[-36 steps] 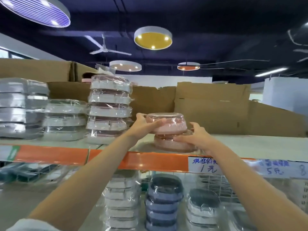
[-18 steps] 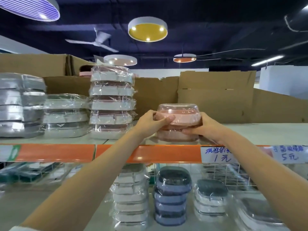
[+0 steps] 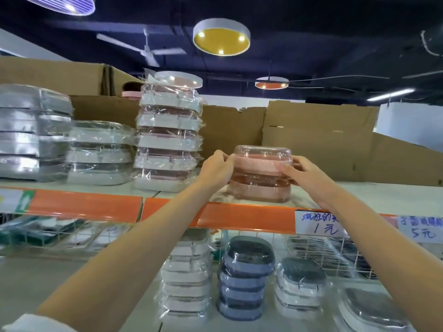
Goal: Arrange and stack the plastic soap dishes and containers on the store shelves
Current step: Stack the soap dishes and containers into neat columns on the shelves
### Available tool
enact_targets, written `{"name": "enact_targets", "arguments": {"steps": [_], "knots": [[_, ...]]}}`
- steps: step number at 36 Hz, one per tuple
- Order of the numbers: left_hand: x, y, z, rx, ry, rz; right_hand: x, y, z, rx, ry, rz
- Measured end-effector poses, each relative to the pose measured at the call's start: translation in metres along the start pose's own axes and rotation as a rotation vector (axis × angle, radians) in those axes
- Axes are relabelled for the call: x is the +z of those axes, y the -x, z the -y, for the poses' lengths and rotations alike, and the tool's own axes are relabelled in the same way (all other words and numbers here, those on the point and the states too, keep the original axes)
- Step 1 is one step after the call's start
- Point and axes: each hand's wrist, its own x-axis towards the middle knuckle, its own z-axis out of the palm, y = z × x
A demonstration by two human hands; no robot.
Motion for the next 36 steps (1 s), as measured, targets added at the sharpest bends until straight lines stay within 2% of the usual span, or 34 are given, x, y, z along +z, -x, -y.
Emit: {"name": "enact_targets", "arguments": {"steps": [7, 12, 16, 28, 33, 36], "knots": [[-0.004, 0.005, 0.001, 0.020, 0.067, 0.031, 0.000, -0.003, -0.001, 0.030, -0.041, 0.012], [-0.003, 0.011, -0.004, 0.139, -0.261, 0.076, -0.001, -0.002, -0.002, 0.006, -0.018, 0.053], [-0.004, 0.013, -0.006, 0.152, -0.339, 0.056, -0.002, 0.000, 0.000, -0.001, 0.017, 0.038], [-0.034, 0.029, 0.000, -0.057, -0.073, 0.007, 0.033, -0.012, 0.020, -0.007, 0.035, 0.114], [-0.043, 0.035, 0.001, -0.066, -0.105, -0.006, 0.053, -0.020, 0.022, -0.007, 0.041, 0.103], [-0.042, 0.040, 0.004, -0.058, -0.073, 0.044, 0.056, -0.022, 0.018, -0.018, 0.054, 0.083]]}}
